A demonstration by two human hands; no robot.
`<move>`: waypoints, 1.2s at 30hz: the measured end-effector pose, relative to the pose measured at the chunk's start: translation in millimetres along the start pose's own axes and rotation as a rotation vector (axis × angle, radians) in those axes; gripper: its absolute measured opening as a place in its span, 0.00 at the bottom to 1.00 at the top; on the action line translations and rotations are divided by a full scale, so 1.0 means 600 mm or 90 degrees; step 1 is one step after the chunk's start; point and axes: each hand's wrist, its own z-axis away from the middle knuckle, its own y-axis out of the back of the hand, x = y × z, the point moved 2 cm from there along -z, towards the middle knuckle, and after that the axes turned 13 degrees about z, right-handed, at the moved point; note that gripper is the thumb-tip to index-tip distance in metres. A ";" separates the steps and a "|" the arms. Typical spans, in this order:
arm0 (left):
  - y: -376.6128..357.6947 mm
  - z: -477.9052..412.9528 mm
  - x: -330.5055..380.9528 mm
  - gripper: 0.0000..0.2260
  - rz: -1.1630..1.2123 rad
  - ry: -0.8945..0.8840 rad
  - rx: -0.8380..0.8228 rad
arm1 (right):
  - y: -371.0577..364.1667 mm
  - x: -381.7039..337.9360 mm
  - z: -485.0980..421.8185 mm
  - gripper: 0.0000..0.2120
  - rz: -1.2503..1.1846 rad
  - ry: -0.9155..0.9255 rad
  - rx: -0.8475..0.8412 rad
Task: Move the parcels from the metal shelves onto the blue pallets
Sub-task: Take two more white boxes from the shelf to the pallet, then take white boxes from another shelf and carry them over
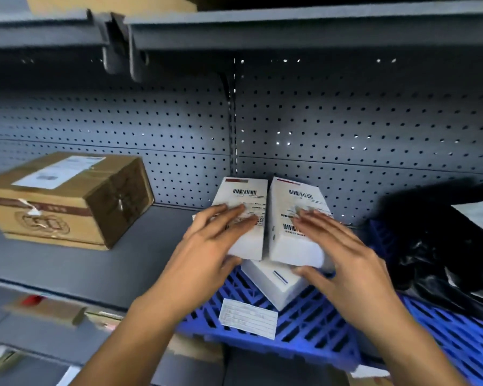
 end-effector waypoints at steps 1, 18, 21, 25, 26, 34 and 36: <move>0.001 0.000 0.002 0.36 -0.003 0.000 -0.005 | 0.000 0.002 0.000 0.34 -0.021 -0.001 0.002; 0.092 0.092 0.067 0.23 -0.005 0.034 0.086 | 0.041 -0.078 -0.009 0.19 -0.178 0.097 0.244; 0.115 0.118 0.063 0.23 -0.017 0.044 0.085 | 0.031 -0.120 -0.016 0.21 -0.204 0.119 0.230; 0.157 0.168 0.043 0.23 -0.037 0.070 0.090 | 0.004 -0.193 -0.030 0.20 -0.249 0.151 0.219; 0.169 0.183 0.035 0.22 -0.048 0.079 0.094 | -0.003 -0.214 -0.035 0.19 -0.265 0.158 0.207; 0.247 0.306 -0.024 0.18 -0.147 0.130 0.048 | -0.052 -0.452 -0.045 0.15 -0.403 0.366 0.058; 0.277 0.343 -0.043 0.20 -0.166 0.158 0.053 | -0.067 -0.516 -0.049 0.15 -0.418 0.398 0.045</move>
